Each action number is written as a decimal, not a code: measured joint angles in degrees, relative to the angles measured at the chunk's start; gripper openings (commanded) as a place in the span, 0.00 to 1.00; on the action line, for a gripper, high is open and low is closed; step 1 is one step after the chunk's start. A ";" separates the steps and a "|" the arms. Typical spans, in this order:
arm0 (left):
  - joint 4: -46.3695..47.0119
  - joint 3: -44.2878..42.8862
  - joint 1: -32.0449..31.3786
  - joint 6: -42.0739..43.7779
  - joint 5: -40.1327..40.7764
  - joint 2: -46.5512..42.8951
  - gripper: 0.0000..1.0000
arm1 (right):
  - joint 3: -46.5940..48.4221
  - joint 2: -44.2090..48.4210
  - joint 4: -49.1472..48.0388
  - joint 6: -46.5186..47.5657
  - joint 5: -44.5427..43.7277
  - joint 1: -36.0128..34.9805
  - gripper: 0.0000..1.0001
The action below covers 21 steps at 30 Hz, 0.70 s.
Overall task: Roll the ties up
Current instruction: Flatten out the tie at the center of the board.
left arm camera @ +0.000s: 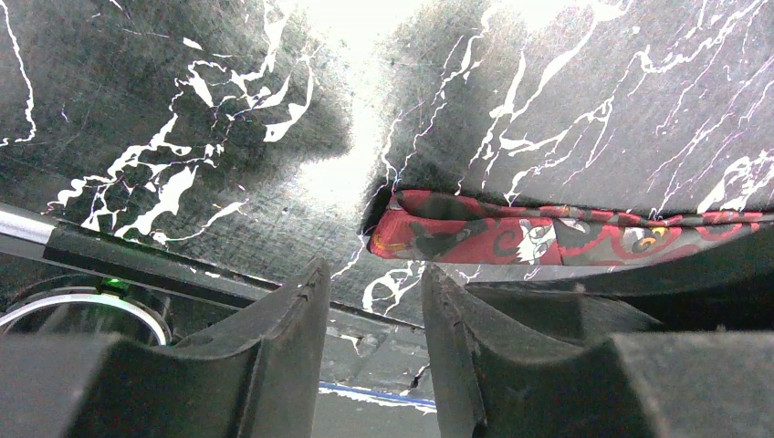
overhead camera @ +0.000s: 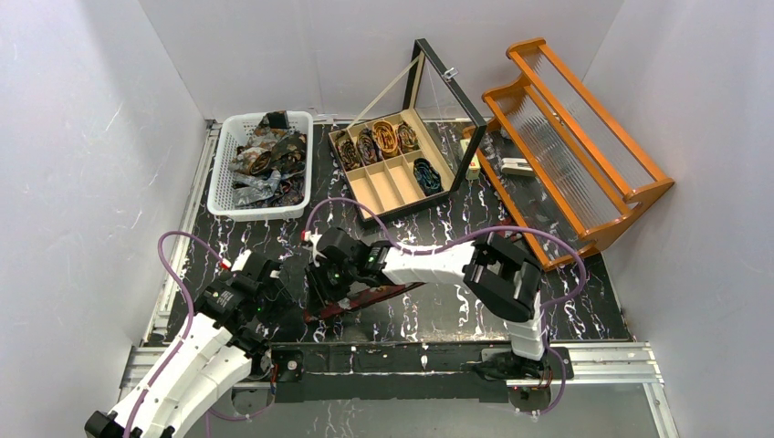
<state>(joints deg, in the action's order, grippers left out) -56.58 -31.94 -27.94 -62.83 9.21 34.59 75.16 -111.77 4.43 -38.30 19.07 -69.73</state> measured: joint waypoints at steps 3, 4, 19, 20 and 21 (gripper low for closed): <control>0.02 0.00 0.00 -0.02 0.04 0.11 0.40 | 0.15 0.31 -1.51 -0.33 -0.07 0.37 0.31; 0.02 0.00 0.00 -0.02 0.07 0.11 0.40 | 0.15 0.04 -1.46 -0.42 -0.04 0.42 0.31; 0.00 0.00 0.00 0.02 0.46 0.09 0.40 | 7.69 -9.84 1.44 0.11 0.15 0.52 0.33; 0.00 0.00 0.00 0.02 0.48 0.09 0.40 | 7.69 -9.84 1.70 0.35 0.17 0.57 0.34; -0.02 0.00 0.00 0.02 0.48 0.09 0.40 | 7.69 -9.81 1.86 0.59 0.20 0.63 0.34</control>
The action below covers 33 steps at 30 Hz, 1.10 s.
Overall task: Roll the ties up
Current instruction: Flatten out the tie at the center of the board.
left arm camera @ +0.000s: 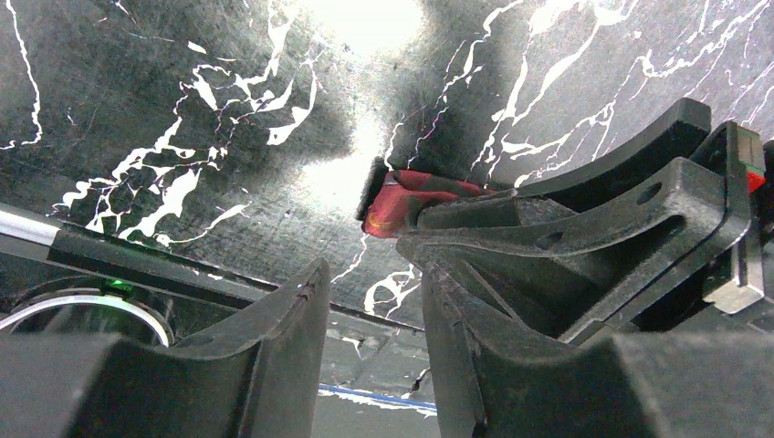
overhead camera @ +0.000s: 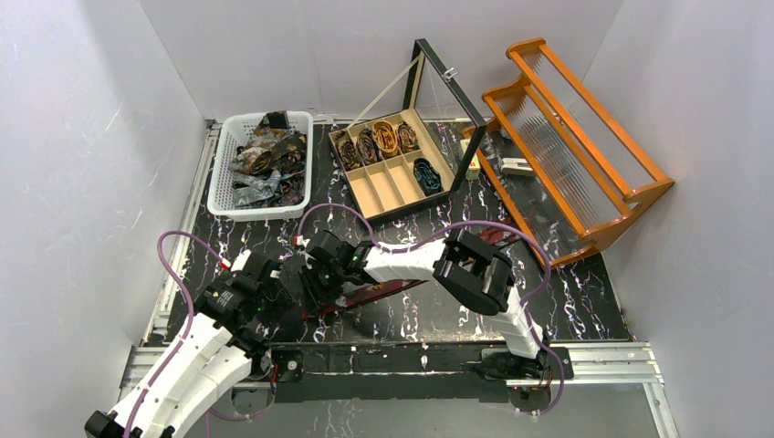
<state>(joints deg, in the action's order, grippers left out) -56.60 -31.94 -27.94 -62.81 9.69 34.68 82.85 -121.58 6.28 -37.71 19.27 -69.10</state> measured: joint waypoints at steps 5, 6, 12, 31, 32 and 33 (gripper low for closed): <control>-0.02 -0.04 0.00 0.02 0.46 0.00 0.40 | -0.11 0.76 0.04 0.50 -0.04 0.09 0.34; -0.02 -0.04 0.00 0.02 0.48 0.00 0.40 | -0.13 1.14 0.04 0.52 -0.04 0.11 0.34; -0.04 -0.04 0.00 0.02 0.63 -0.02 0.40 | -0.13 1.97 -0.02 0.61 -0.11 0.37 0.34; 0.87 -0.04 0.00 0.20 0.33 0.22 0.42 | 4.22 -2.58 2.75 2.34 -0.59 3.50 0.44; 0.90 -0.04 0.00 0.20 0.33 0.24 0.42 | 4.37 -2.56 2.82 2.73 -0.31 3.56 0.48; 0.90 -0.04 0.00 0.17 0.31 0.28 0.43 | 4.46 -2.38 2.91 3.28 -0.20 3.63 0.50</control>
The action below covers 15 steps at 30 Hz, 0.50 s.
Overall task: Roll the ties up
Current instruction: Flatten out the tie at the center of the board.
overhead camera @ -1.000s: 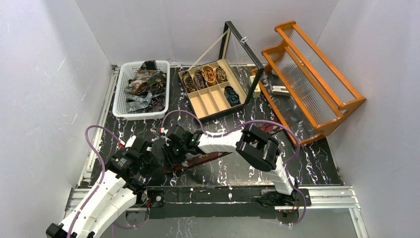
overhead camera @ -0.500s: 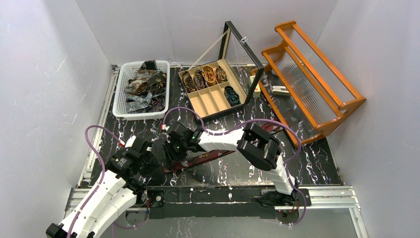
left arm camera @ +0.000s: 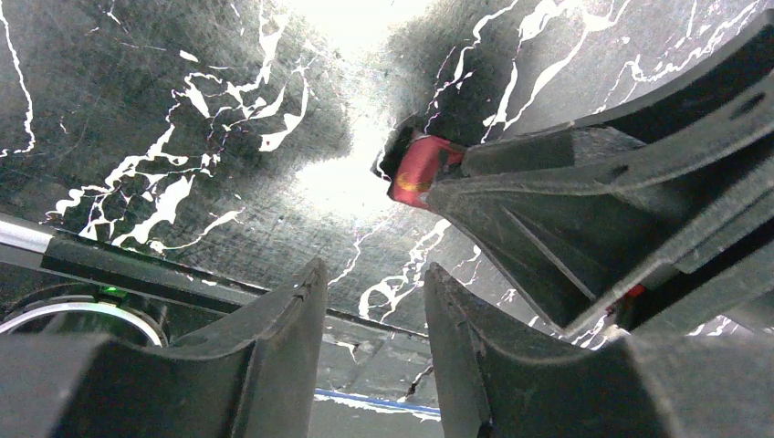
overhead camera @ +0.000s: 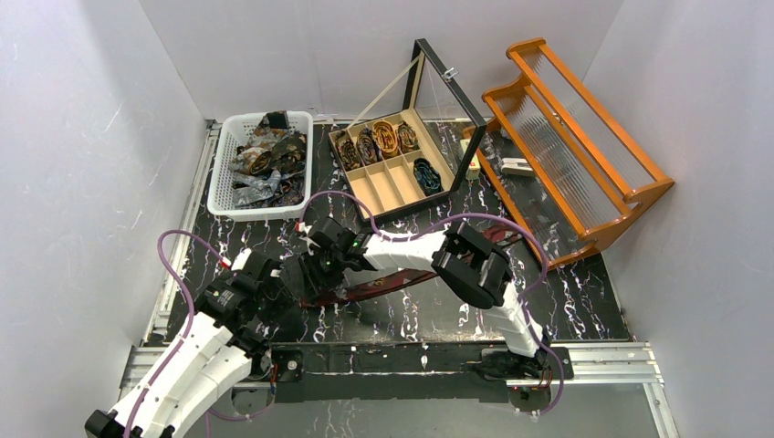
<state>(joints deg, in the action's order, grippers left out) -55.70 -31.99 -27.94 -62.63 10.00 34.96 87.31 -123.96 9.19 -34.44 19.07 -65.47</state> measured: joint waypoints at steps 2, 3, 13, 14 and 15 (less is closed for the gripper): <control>0.28 0.00 0.00 0.02 -0.22 0.17 0.43 | 0.02 0.74 0.76 1.14 -0.15 0.20 0.57; 0.57 0.00 0.00 0.00 -0.42 0.31 0.44 | 0.02 1.40 1.42 1.75 -0.44 0.42 0.60; 4.98 0.79 0.00 0.74 -2.60 3.37 0.52 | -11.61 24.74 3.72 4.79 -10.88 7.67 0.92; 5.49 0.98 0.00 0.81 -2.86 3.63 0.52 | -13.88 27.41 4.04 4.57 -12.68 8.55 0.94; 6.45 1.51 0.00 0.87 -3.23 4.00 0.52 | -17.20 30.64 4.07 4.46 -14.97 9.64 0.95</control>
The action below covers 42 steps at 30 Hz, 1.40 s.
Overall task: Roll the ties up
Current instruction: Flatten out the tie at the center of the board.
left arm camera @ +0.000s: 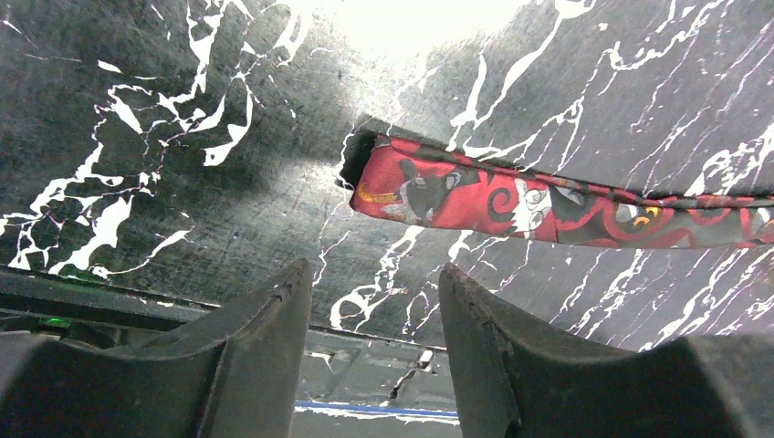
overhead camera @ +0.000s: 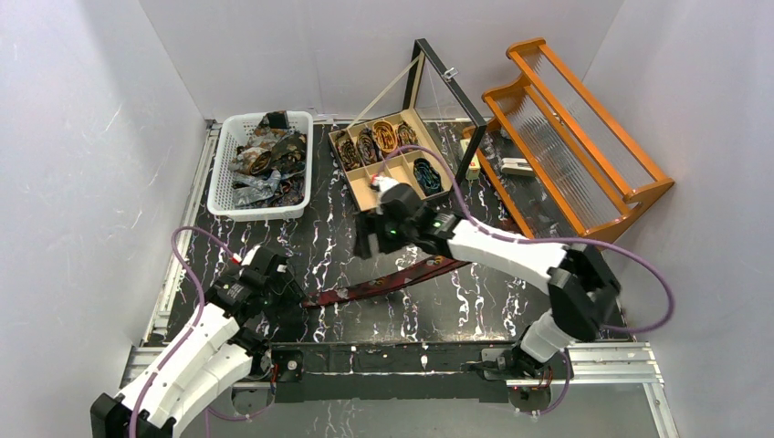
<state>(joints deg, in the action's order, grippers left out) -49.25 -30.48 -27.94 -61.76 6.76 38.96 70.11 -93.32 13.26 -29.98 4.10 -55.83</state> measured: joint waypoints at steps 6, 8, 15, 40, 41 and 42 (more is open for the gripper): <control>3.39 2.84 0.00 -0.02 -1.38 1.53 0.53 | -18.34 10.78 3.41 -2.21 -7.15 7.13 0.84; 4.42 3.65 0.00 -0.02 -1.81 2.23 0.53 | -21.90 11.65 4.50 -3.13 -7.28 9.70 0.76; 7.48 3.93 0.00 0.15 -2.51 5.57 0.53 | -24.13 11.19 2.60 -6.34 -1.81 10.67 0.64; 10.84 3.91 0.00 1.77 -2.71 6.36 0.62 | -17.20 0.72 3.13 2.69 -1.03 13.79 0.73; 10.99 3.91 0.00 1.95 -2.71 6.27 0.63 | -16.96 1.03 3.39 3.08 -0.09 13.84 0.75; 11.10 3.89 0.00 2.03 -2.71 6.21 0.64 | -16.92 1.66 3.41 3.23 0.63 13.84 0.78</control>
<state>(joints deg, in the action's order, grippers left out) -38.15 -26.59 -27.94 -59.72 4.05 45.17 53.19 -91.66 16.67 -26.74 4.73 -42.00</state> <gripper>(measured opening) 0.615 0.715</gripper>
